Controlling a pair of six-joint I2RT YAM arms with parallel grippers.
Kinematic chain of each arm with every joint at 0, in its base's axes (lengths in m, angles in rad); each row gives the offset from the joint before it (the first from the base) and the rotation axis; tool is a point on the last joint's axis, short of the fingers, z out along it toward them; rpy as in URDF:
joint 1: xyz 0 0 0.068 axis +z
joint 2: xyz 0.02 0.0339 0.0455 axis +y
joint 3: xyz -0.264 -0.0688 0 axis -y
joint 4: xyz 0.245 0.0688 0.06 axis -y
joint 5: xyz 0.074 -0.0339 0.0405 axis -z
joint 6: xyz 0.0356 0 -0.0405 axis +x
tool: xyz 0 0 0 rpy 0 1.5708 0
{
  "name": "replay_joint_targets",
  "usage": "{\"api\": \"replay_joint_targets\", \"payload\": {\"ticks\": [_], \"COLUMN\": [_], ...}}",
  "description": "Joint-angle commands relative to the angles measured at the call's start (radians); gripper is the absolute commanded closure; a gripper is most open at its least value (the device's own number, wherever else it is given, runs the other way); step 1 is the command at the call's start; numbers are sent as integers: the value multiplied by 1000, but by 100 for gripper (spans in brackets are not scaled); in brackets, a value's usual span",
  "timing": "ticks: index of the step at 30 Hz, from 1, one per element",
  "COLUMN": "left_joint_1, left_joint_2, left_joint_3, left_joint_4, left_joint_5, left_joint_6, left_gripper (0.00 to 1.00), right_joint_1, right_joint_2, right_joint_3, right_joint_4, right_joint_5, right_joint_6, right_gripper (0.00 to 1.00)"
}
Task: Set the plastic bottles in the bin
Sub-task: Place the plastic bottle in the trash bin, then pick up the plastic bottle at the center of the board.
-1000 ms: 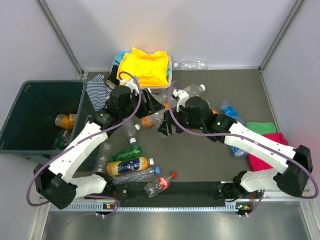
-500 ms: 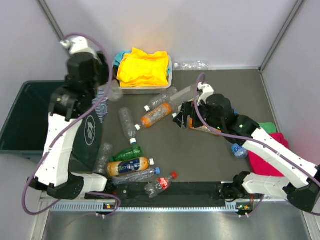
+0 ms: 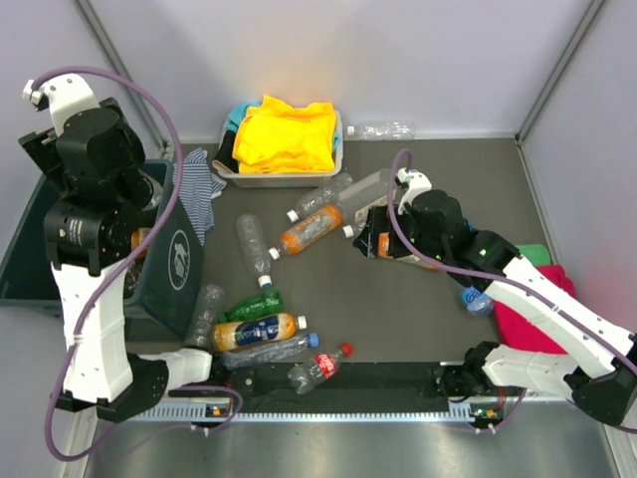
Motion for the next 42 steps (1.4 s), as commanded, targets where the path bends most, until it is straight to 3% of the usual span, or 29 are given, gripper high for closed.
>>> {"api": "replay_joint_targets", "payload": {"ticks": [1, 8, 12, 27, 31, 37, 42], "left_joint_1": [6, 7, 6, 4, -34, -279, -324], "left_joint_2": [-43, -58, -34, 60, 70, 118, 147], "left_joint_3": [-64, -78, -33, -75, -144, -240, -418], "left_joint_4": [52, -20, -72, -46, 18, 47, 67], "left_joint_5": [-123, -94, -16, 864, 987, 847, 782], "left_joint_6": [66, 5, -21, -78, -110, -101, -136], "left_gripper": [14, 1, 1, 1, 1, 1, 1], "right_joint_1": [-11, -14, -14, -55, -88, -126, -135], "right_joint_2": [-2, 29, 50, 83, 80, 80, 80], "right_joint_3": [9, 23, 38, 39, 41, 38, 30], "right_joint_4": [9, 4, -11, -56, -71, -86, -91], "right_joint_5": [10, -6, 4, 56, 62, 48, 47], "right_joint_6": [1, -3, -3, 44, 61, 84, 104], "right_gripper": [1, 1, 1, 1, 1, 1, 1]}}
